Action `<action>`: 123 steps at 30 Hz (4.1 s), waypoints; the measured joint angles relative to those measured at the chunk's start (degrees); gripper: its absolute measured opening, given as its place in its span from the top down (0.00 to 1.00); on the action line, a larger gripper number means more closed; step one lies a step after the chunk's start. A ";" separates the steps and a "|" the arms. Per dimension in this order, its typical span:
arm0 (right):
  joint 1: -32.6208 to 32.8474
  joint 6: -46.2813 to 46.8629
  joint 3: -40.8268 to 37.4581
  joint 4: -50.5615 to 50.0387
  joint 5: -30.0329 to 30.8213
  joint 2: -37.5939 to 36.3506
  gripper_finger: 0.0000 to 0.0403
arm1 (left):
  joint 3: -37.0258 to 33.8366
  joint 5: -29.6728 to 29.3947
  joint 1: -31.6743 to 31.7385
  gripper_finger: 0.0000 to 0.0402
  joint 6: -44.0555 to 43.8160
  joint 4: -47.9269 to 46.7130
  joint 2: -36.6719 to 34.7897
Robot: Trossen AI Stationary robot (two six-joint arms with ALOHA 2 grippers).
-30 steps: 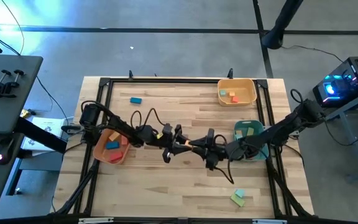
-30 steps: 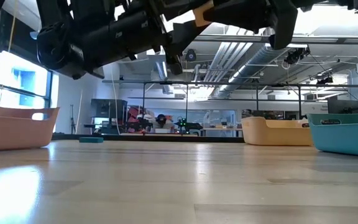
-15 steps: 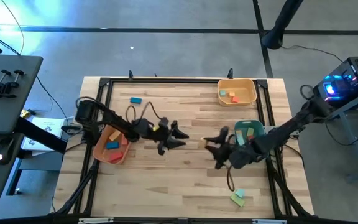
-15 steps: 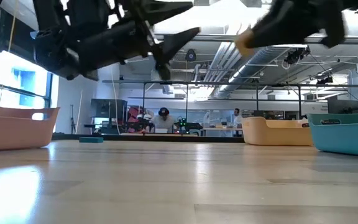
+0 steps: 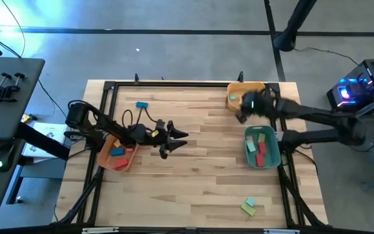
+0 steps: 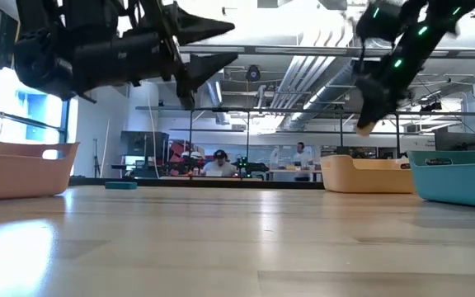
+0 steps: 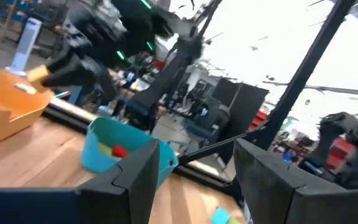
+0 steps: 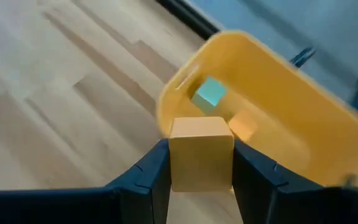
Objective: Sort blocks by size
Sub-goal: Put the yellow cube block into the yellow bin, then put the thin green rectangular block into the green bin
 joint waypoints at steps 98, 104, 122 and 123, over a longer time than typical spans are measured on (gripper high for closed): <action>66.60 40.01 14.95 6.66 -17.03 43.76 0.99 | 0.07 -7.67 -6.38 0.52 11.97 -2.71 0.04; 55.90 23.58 15.18 1.65 -10.67 42.96 0.99 | 0.07 -7.68 -6.38 0.52 10.38 -2.74 0.05; 69.72 45.55 9.69 -3.17 -23.24 33.48 0.99 | 0.11 -10.73 -6.38 0.52 10.32 -4.08 0.04; 69.63 44.92 8.28 -0.23 -23.37 33.49 0.99 | 0.11 -11.19 -6.38 0.52 10.32 -4.09 0.04</action>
